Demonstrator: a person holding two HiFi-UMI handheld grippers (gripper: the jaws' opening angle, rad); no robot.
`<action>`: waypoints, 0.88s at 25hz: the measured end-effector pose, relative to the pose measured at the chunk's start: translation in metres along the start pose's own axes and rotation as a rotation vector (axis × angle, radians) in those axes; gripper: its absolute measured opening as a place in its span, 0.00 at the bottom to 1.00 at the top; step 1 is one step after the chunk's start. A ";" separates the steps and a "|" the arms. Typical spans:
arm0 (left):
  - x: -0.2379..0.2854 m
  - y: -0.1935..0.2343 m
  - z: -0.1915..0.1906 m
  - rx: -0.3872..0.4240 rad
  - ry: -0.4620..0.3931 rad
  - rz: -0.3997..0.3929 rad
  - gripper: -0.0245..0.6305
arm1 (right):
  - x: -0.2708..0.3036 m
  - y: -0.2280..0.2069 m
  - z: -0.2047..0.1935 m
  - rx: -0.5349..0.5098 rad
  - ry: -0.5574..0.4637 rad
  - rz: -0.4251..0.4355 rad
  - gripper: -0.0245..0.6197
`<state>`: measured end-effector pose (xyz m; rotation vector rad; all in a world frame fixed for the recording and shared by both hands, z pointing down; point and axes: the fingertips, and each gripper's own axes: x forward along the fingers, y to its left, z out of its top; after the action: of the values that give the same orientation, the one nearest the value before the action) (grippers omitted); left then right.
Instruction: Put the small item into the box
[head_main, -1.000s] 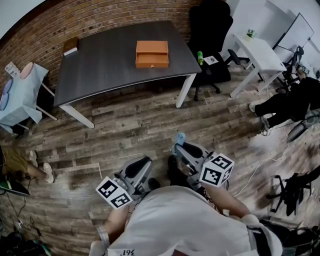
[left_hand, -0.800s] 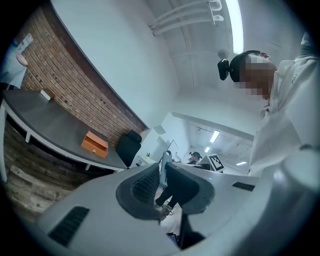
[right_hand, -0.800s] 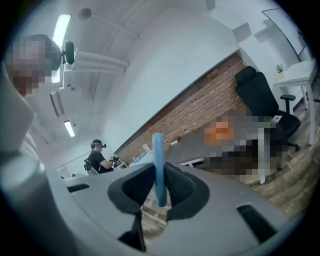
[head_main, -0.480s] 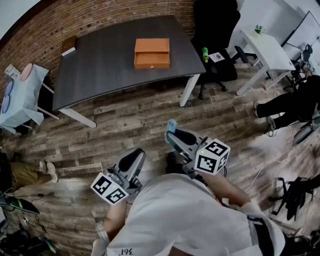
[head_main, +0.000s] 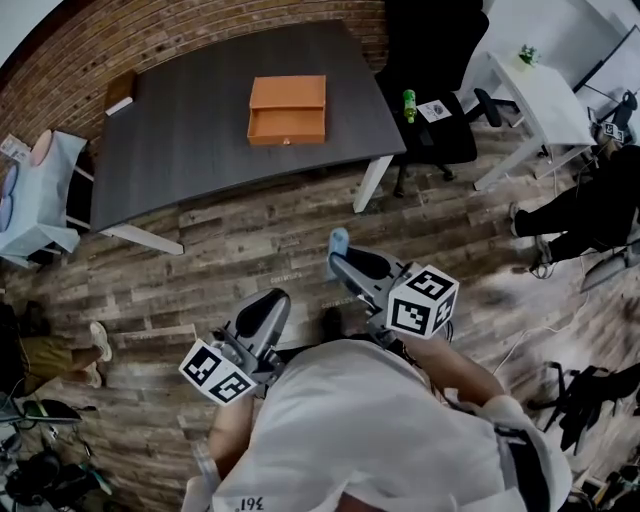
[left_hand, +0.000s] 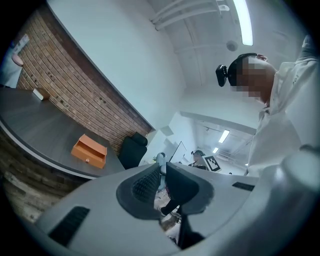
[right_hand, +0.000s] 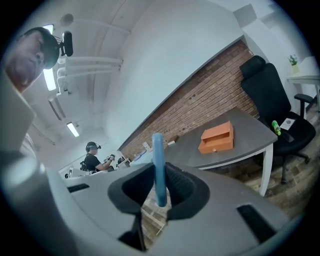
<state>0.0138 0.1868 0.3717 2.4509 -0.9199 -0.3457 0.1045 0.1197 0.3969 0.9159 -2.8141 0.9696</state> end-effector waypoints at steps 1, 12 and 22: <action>0.005 0.002 -0.001 -0.002 0.001 0.004 0.11 | 0.000 -0.006 0.002 0.006 0.004 0.001 0.16; 0.032 0.028 0.004 -0.036 0.004 0.000 0.11 | 0.021 -0.033 0.009 0.060 0.051 0.006 0.16; 0.070 0.107 0.045 -0.064 0.040 -0.109 0.11 | 0.088 -0.067 0.038 0.079 0.039 -0.082 0.16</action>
<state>-0.0103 0.0549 0.3863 2.4451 -0.7488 -0.3567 0.0738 0.0095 0.4214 1.0009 -2.7005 1.0826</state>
